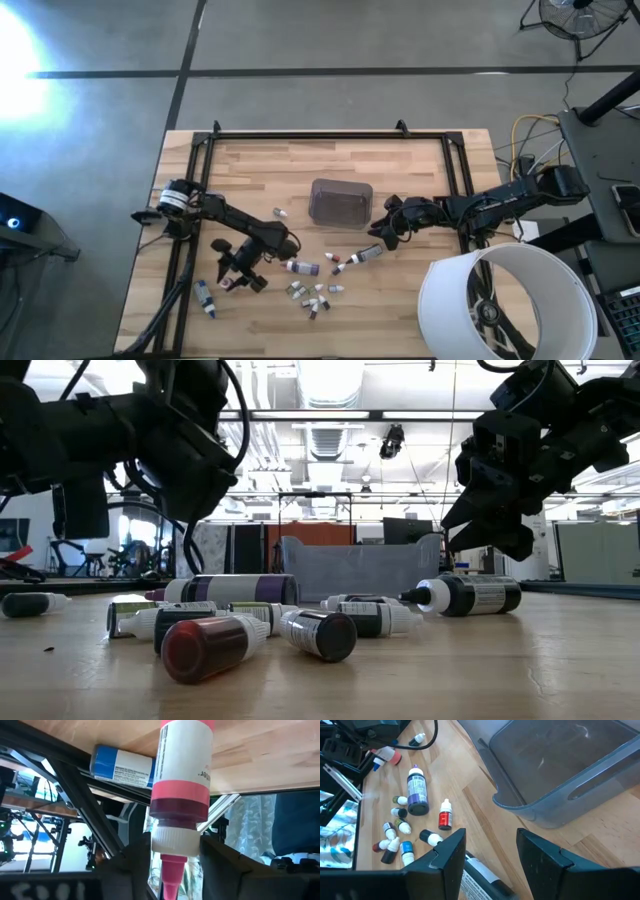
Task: Pick & Place food coloring
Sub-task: Prepare the large pink food coloring bottle on the table, then put the large black food coloring bottle into the black bin
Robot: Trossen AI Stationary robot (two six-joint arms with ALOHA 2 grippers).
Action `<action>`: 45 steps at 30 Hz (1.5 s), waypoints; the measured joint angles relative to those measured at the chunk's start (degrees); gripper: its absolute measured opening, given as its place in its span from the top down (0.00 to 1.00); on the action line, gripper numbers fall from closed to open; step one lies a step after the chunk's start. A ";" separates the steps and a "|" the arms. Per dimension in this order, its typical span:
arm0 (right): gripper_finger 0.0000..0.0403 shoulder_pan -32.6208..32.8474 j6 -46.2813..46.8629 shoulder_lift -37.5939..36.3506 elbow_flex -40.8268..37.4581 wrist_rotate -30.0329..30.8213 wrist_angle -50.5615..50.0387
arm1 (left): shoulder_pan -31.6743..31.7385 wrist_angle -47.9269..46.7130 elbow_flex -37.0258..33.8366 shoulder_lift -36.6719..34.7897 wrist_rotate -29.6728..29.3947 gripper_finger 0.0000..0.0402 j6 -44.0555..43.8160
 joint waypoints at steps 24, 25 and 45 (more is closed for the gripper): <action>0.58 0.00 0.00 0.00 0.00 0.01 0.02 | 8.94 -4.61 7.46 0.02 -10.29 0.31 -6.64; 0.58 0.01 0.00 0.00 0.00 0.00 0.00 | 9.75 -4.84 8.72 0.02 -11.35 0.31 -6.74; 0.58 -0.01 0.00 0.00 0.00 0.00 0.00 | 5.71 12.52 41.27 0.02 -71.24 0.31 -15.56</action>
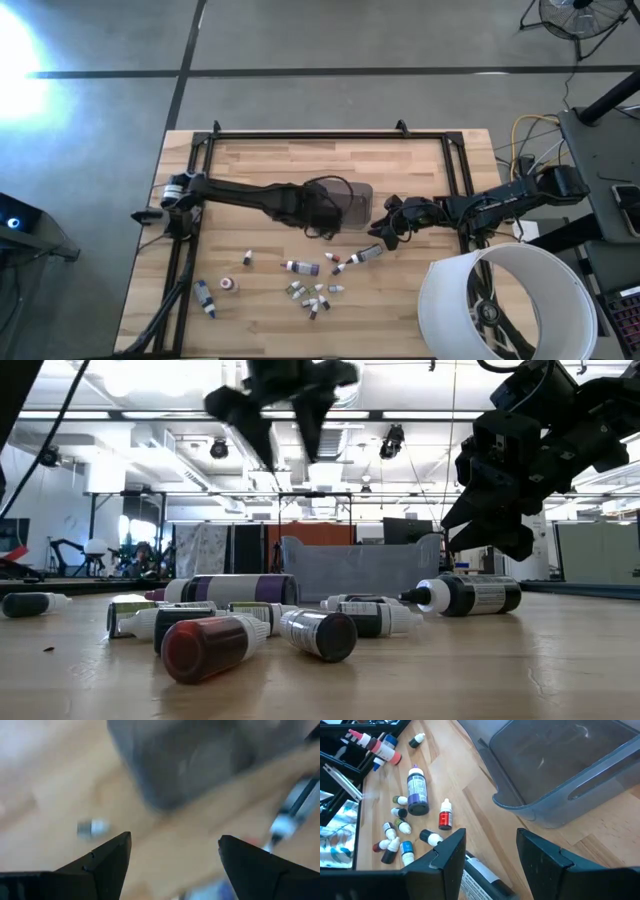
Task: Pick & Place food coloring
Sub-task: Put the large black food coloring bottle into the black bin
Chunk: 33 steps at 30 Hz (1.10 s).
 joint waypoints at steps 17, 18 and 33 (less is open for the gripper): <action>0.58 0.01 0.00 0.00 0.00 0.00 0.00 | -6.62 -2.46 2.85 -5.16 -31.01 0.31 -7.93; 0.58 0.00 0.00 0.00 0.00 0.00 -0.01 | -6.60 -2.24 2.46 -6.39 -30.39 0.31 -8.70; 0.58 0.00 0.00 0.00 0.00 0.00 0.00 | -9.55 19.11 -34.07 -37.96 -20.35 0.31 -10.87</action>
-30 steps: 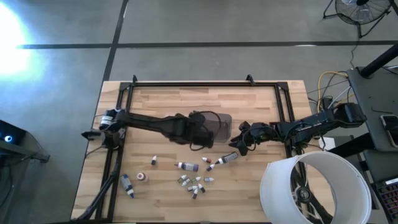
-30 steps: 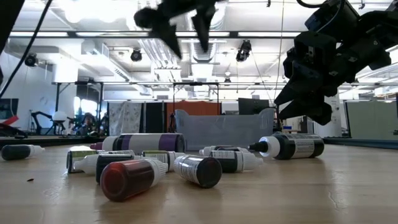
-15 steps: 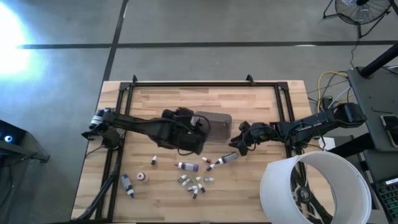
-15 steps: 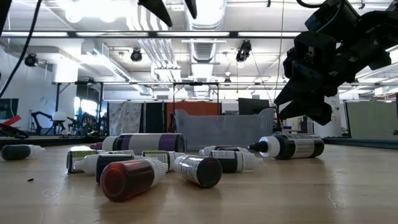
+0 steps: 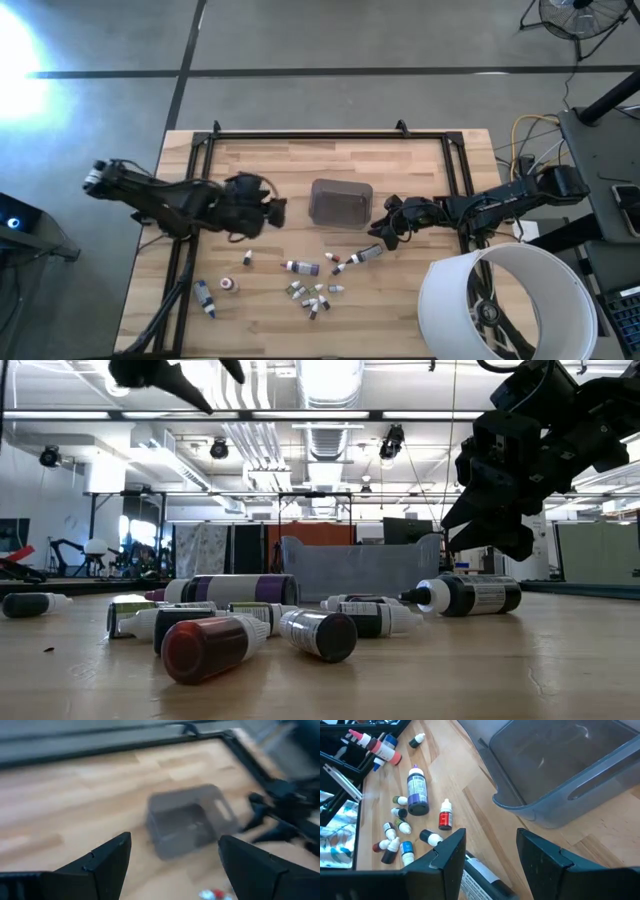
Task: Pick & Place food coloring
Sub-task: Put the large black food coloring bottle into the black bin
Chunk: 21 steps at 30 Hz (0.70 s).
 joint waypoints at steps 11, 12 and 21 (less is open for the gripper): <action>0.58 0.00 0.00 0.00 0.00 0.00 0.00 | -0.86 28.45 -26.97 -17.60 1.40 0.31 0.92; 0.58 0.01 0.00 0.00 0.00 0.00 0.00 | -1.07 30.86 -28.37 -18.69 2.42 0.31 1.20; 0.58 0.02 -3.17 -0.02 0.00 4.39 0.02 | -2.75 71.53 -36.90 -23.48 24.55 0.31 26.55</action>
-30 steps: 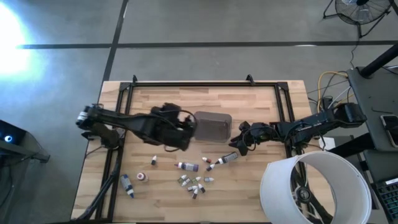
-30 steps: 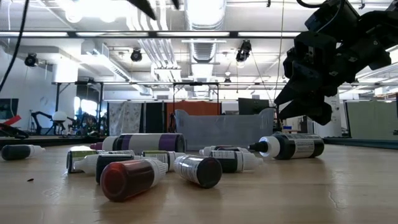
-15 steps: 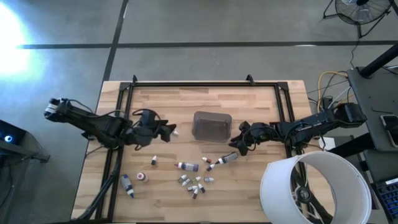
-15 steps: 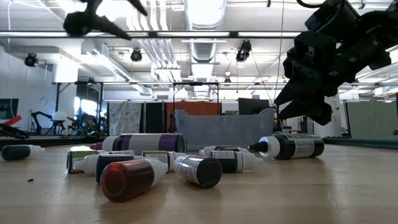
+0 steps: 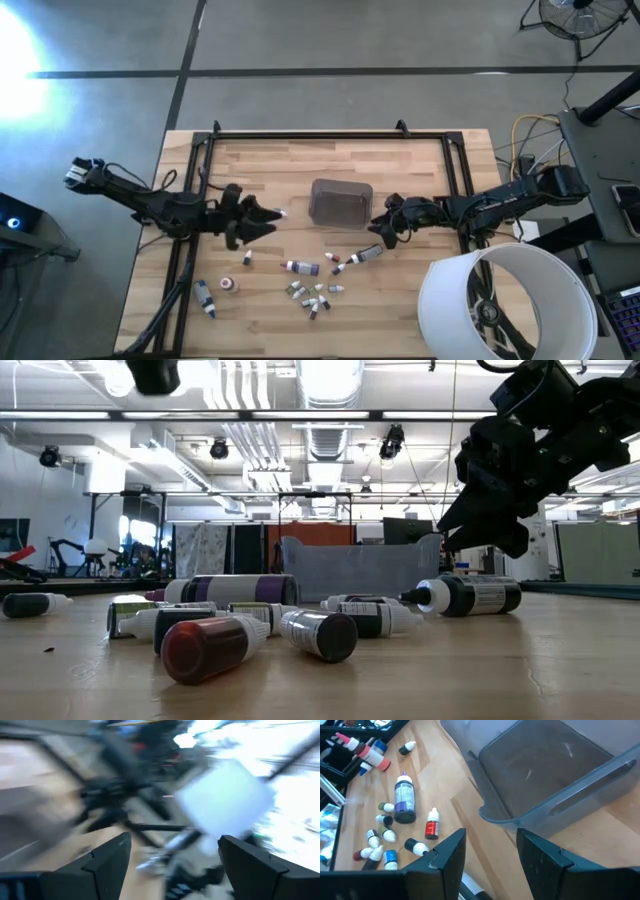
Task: Pick & Place food coloring
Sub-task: Put the large black food coloring bottle into the black bin
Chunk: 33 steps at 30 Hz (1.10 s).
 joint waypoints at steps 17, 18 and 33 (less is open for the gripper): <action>0.58 -0.11 30.10 0.11 2.42 1.56 22.86 | -0.02 2.57 -0.65 1.20 0.44 0.31 -2.99; 0.58 -0.13 30.86 0.06 3.10 1.76 22.89 | -0.02 2.57 -0.59 1.20 0.25 0.31 -2.99; 0.58 4.33 -18.70 8.10 34.35 -8.55 -39.52 | -0.02 2.59 -0.27 1.20 -2.55 0.31 -3.34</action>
